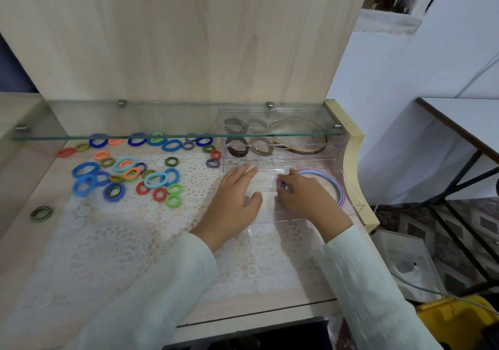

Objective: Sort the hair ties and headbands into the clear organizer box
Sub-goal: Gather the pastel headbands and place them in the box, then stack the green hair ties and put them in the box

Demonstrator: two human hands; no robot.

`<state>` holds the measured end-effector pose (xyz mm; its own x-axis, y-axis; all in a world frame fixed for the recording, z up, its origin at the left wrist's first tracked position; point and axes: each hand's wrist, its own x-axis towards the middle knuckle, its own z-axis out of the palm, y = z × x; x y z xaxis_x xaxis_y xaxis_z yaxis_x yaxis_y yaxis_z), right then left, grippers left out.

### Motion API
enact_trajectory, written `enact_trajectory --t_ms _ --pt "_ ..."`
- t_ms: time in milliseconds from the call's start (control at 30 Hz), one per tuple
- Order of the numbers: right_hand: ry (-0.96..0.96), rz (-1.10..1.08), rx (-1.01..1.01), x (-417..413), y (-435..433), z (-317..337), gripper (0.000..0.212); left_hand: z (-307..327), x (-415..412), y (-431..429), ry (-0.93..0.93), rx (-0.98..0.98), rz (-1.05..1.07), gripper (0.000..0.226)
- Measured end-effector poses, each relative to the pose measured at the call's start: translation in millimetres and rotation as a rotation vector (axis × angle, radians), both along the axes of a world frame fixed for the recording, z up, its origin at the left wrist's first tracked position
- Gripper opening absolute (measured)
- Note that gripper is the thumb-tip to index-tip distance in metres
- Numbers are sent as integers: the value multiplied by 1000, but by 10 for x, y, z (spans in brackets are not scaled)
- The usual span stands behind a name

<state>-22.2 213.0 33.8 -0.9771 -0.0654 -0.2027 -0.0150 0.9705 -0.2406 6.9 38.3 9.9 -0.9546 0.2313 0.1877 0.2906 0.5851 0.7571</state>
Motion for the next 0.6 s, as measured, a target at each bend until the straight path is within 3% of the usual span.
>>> enact_trajectory --t_ms 100,167,267,400,600 --pt "-11 3 -3 22 -7 7 44 -18 73 -98 82 241 27 43" --pt "58 -37 -12 58 -12 -1 44 -25 124 -209 135 240 71 42" --pt "165 -40 30 80 -42 7 42 -47 178 -402 246 74 125 40" --pt "433 -72 -205 152 -218 22 35 -73 233 -682 321 -136 245 41" --pt "620 208 -327 295 -798 15 33 -115 237 -1234 418 -337 403 36"
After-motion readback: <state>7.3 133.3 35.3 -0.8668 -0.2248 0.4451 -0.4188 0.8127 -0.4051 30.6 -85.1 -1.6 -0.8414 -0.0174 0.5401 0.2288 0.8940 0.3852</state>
